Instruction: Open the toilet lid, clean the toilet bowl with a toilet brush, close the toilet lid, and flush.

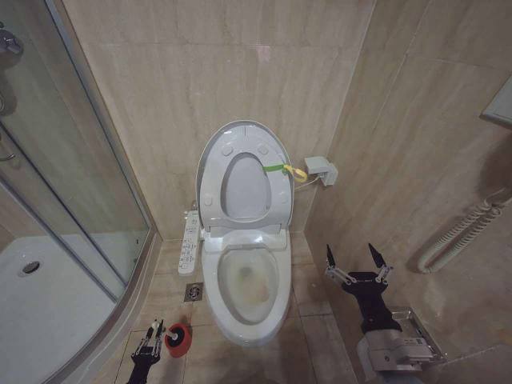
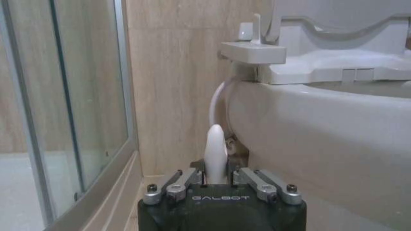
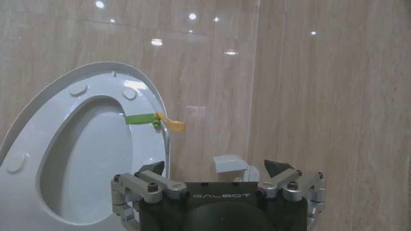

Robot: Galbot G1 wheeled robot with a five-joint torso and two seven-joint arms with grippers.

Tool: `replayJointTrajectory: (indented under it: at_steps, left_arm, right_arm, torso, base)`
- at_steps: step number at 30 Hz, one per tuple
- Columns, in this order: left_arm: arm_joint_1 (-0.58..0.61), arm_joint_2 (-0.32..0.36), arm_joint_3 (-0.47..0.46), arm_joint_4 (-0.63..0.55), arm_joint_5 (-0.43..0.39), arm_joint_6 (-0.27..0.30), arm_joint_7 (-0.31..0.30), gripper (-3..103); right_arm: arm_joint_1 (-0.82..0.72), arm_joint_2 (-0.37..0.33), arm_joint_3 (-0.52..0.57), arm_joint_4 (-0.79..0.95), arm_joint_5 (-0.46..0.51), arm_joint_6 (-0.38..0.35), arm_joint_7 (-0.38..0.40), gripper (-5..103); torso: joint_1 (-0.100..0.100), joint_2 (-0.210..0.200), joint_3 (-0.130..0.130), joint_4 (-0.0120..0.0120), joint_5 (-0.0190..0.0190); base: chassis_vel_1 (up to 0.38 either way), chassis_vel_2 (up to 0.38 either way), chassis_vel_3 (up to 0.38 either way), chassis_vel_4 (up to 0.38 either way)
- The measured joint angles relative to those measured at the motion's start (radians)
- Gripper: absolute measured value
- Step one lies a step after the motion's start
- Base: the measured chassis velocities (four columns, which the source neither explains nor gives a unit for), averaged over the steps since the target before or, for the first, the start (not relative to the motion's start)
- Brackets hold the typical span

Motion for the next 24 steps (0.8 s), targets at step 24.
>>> replayJointTrajectory:
  at_steps: [24]
  left_arm:
    - [0.107, 0.007, -0.009, -0.22, -0.035, 0.007, -0.022, 21]
  right_arm:
    - [0.0, 0.0, 0.0, 0.0, 0.0, 0.0, 0.0, 100]
  torso:
    - [0.0, 0.0, 0.0, 0.0002, -0.0001]
  base:
    - [0.0, 0.0, 0.0, 0.0]
